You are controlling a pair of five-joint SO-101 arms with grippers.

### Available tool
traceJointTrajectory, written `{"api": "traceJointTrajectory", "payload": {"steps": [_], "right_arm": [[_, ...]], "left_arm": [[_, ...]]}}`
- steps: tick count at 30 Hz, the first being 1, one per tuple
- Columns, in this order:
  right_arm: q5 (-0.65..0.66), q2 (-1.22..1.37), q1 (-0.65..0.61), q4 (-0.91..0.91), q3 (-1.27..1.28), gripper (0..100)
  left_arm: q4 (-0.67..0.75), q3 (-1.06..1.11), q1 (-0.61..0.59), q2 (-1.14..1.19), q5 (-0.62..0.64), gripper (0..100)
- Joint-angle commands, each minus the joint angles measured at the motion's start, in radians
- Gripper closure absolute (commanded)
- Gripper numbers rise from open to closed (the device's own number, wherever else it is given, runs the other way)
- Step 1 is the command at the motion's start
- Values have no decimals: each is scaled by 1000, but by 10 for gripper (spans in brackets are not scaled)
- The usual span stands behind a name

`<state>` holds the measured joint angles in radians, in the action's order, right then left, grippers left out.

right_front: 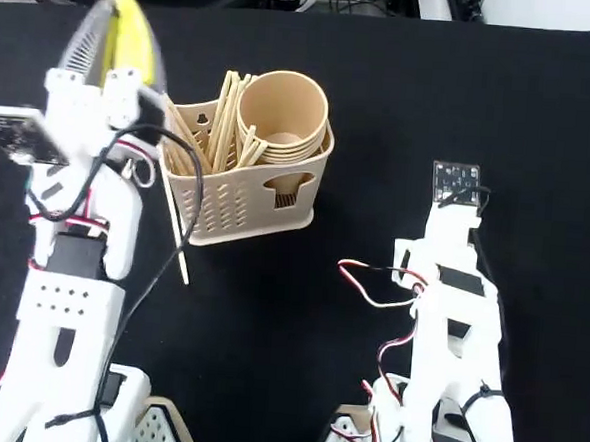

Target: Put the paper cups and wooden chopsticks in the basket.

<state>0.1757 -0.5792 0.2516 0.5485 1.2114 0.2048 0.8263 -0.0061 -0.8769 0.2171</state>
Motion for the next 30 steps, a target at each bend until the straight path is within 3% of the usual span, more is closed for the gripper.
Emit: {"api": "traceJointTrajectory", "payload": {"steps": [1,6,11,17,20,24,30], "right_arm": [[12,-2,-11,-17,-4,977],[14,-1,-11,-17,-4,977],[14,2,-11,-32,-2,977],[14,4,-11,-35,-2,977],[14,4,-11,-34,-1,977],[14,4,-11,-32,-1,977],[14,4,-11,-32,-1,977]], "left_arm": [[-35,58,13,-25,3,971],[-143,171,13,-161,-5,919],[-571,101,2,-419,-9,823],[-997,-96,4,-497,-213,822],[-1148,-176,-50,-463,-226,822],[-1323,-292,-255,-350,-239,822],[-1553,-386,-318,44,-520,824]]}}
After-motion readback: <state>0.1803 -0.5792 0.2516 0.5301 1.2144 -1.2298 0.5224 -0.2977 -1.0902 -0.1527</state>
